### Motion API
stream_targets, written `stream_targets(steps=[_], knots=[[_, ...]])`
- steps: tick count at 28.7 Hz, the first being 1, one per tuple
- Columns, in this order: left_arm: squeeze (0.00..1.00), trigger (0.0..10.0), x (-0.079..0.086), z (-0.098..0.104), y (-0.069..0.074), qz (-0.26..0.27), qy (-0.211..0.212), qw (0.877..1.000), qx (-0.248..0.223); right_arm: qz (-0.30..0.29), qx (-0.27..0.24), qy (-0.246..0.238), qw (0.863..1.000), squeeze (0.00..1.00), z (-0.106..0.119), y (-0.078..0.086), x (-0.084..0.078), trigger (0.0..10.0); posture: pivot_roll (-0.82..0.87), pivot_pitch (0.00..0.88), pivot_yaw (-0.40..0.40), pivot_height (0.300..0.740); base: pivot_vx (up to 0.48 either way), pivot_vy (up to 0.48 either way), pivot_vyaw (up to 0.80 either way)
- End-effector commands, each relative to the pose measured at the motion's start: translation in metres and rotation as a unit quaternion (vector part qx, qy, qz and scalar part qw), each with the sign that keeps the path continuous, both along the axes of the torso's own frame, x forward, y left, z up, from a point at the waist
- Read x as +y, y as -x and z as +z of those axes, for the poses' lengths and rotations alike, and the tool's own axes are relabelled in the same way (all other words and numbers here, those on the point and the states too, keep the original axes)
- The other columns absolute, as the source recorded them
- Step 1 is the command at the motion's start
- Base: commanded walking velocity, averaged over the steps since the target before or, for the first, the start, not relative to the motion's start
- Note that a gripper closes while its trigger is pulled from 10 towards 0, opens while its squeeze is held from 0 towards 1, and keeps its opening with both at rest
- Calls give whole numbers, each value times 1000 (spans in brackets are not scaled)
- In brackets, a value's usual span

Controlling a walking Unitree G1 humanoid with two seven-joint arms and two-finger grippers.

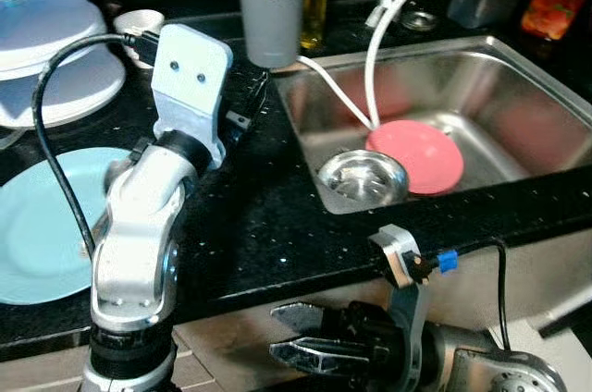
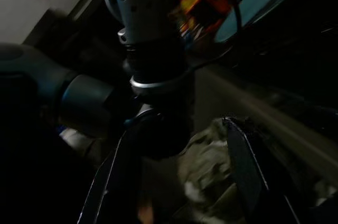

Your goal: Kitchen organization

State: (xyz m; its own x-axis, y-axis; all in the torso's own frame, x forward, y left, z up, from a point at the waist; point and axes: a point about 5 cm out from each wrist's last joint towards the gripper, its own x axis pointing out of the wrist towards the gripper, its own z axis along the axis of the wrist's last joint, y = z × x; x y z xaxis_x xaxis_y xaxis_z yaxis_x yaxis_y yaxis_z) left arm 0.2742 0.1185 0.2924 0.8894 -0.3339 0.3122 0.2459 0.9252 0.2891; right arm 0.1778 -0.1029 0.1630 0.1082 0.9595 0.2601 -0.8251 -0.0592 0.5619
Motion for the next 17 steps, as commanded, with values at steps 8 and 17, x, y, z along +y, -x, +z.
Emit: stream_targets(steps=[8, 17], knots=[[0, 10000, 17, 2, 3, 53, -15, 998, -1, 20, 8, -4, 1000, 0, -2, -1, -1, 10000, 103, 31, -6, 740, 0, 0, 800], [0, 10000, 20, 8, 5, 70, -33, 997, -6, 9, 7, -10, 1000, 0, -2, -6, -3, 10000, 96, 31, -8, 740, 0, 0, 799]])
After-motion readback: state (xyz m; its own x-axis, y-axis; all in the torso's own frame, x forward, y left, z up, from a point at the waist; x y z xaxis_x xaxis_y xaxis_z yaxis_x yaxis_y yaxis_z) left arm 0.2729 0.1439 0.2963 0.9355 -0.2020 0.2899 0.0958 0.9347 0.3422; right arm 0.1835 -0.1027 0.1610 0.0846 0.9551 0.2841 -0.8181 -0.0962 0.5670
